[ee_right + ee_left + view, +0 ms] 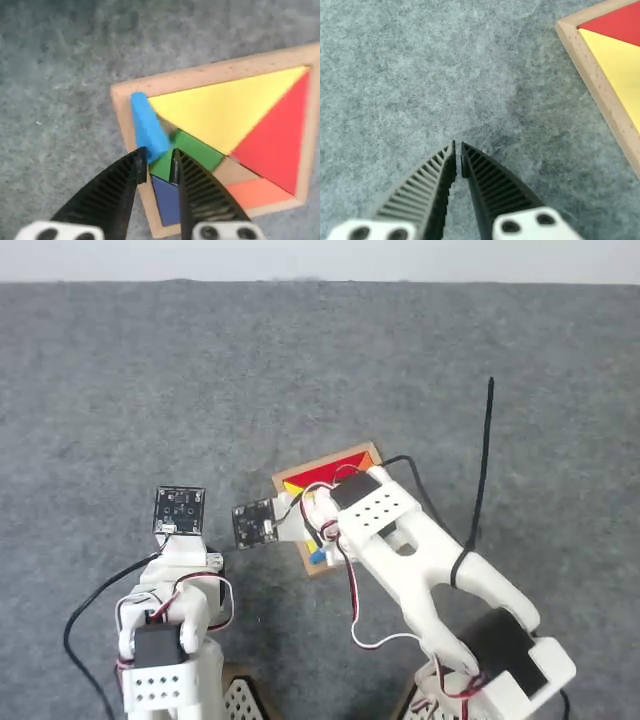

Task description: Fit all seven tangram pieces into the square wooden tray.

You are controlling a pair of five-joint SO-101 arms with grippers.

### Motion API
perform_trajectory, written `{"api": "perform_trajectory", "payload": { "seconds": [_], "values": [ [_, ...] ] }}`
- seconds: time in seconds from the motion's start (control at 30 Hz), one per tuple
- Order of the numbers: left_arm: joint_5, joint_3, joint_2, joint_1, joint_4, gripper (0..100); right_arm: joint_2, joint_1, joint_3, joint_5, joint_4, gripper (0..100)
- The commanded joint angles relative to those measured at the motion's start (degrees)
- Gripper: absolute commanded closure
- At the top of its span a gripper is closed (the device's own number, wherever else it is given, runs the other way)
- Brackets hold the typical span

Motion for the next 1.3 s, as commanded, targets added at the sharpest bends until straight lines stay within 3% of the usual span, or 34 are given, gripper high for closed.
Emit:
{"api": "perform_trajectory", "payload": {
  "seconds": [0.0, 0.2, 0.57, 0.87, 1.17, 1.27],
  "values": [
    [1.0, -0.7, -1.1, -0.1, 0.2, 98, -3.3, 1.2, -4.0, -1.1, 0.6, 90.5],
    [1.0, -0.7, -1.1, -0.1, 0.2, 98, -3.8, 1.0, -4.0, -1.8, 0.6, 90.8],
    [1.0, -0.7, -1.1, -0.1, 0.2, 98, -3.2, -1.2, -4.0, -26.5, 0.8, 90.9],
    [1.0, -0.7, -1.1, -0.1, 0.2, 98, -3.2, -1.2, 7.0, -27.1, -9.9, 90.9],
    [1.0, -0.7, -1.1, -0.1, 0.2, 98, -2.2, 0.8, 7.6, -27.3, -9.9, 90.9],
    [1.0, -0.7, -1.1, -0.1, 0.2, 98, -3.1, 1.4, 7.0, -31.8, -9.7, 92.4]
  ]
}}
